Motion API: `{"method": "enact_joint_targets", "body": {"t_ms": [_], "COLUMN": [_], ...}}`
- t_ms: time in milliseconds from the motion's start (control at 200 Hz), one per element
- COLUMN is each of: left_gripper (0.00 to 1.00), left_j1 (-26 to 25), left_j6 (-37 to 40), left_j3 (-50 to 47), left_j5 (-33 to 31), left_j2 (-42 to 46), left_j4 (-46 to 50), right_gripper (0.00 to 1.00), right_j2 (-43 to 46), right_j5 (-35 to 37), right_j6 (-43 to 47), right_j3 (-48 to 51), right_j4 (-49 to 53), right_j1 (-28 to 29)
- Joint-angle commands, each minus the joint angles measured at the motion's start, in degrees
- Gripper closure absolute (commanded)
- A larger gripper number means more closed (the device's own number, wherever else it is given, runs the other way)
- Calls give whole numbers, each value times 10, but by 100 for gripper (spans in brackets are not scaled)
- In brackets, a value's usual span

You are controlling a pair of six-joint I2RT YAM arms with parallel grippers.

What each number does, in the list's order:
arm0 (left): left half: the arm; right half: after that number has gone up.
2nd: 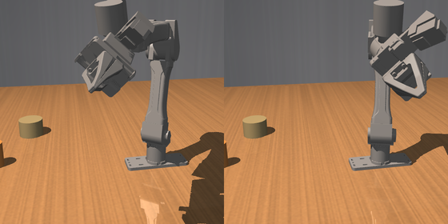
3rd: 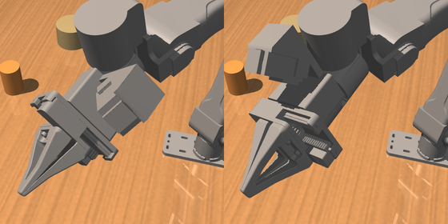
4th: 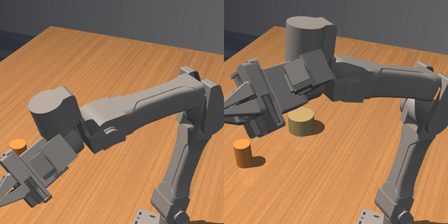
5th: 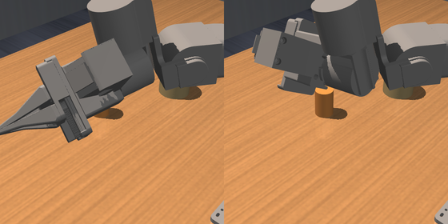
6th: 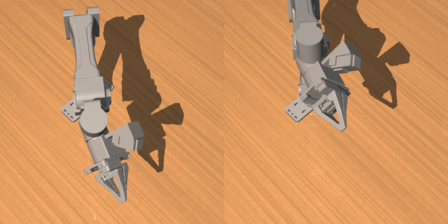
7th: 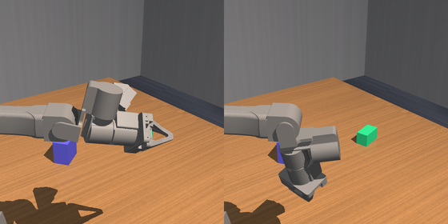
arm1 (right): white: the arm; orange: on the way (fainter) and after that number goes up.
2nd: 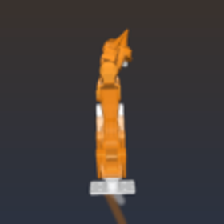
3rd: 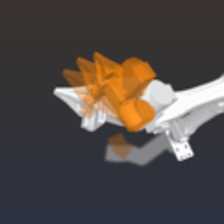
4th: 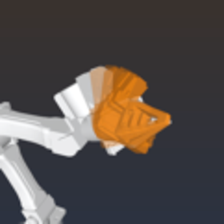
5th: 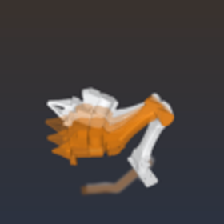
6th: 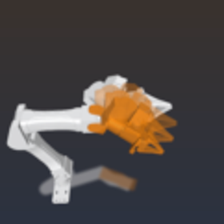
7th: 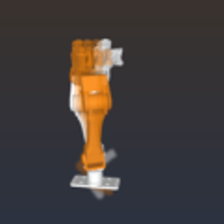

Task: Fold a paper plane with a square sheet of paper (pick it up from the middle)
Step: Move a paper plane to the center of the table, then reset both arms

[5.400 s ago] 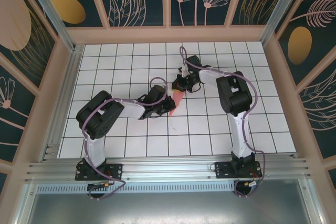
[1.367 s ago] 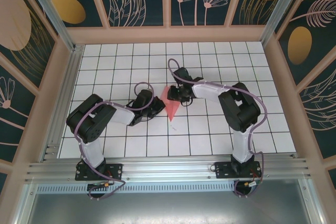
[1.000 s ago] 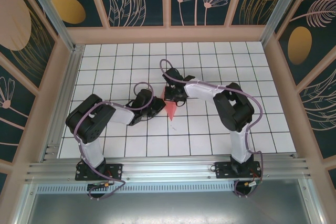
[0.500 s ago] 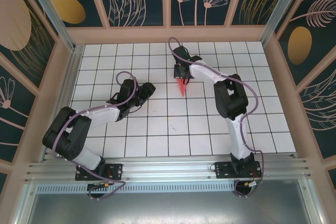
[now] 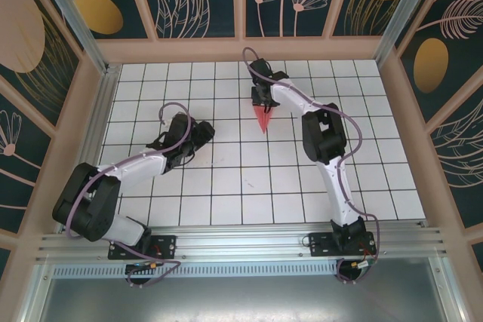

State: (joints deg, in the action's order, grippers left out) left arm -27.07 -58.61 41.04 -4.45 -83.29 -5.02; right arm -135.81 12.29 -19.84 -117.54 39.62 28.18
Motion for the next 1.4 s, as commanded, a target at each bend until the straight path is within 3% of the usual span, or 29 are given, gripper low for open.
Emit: {"method": "enact_joint_targets", "body": {"t_ms": [0,170,300,435,646,866,1166,1236,1396], "left_gripper": [19,10,1,1,1,2,1,2,2], "left_j1": [15,33,44,69,108,156,206,211,221], "left_j6": [51,116,175,226,361,469,541,550,569], "left_j3": [37,42,11,-49,-171,-266,-287,-302,-301], "left_j5": [-68,-173,-281,-381,-449,-352,-187,-160,-121], "left_j2": [35,95,154,211,248,214,76,53,-12], "left_j4": [63,94,71,14,-159,-362,-580,-657,-725], "right_gripper": [48,31,2,1,1,1,1,1,1], "right_j2": [90,237,383,500,637,668,574,564,524], "right_j5": [32,68,124,160,186,158,84,55,-22], "right_j6": [-9,-19,-1,34,69,107,178,190,178], "right_j3": [-21,110,277,458,728,948,1025,1029,1044], "right_j4": [33,-42,-158,-290,-525,-754,-972,-1004,-1078], "right_j1": [-4,-25,-54,-103,-182,-236,-251,-255,-279]}}
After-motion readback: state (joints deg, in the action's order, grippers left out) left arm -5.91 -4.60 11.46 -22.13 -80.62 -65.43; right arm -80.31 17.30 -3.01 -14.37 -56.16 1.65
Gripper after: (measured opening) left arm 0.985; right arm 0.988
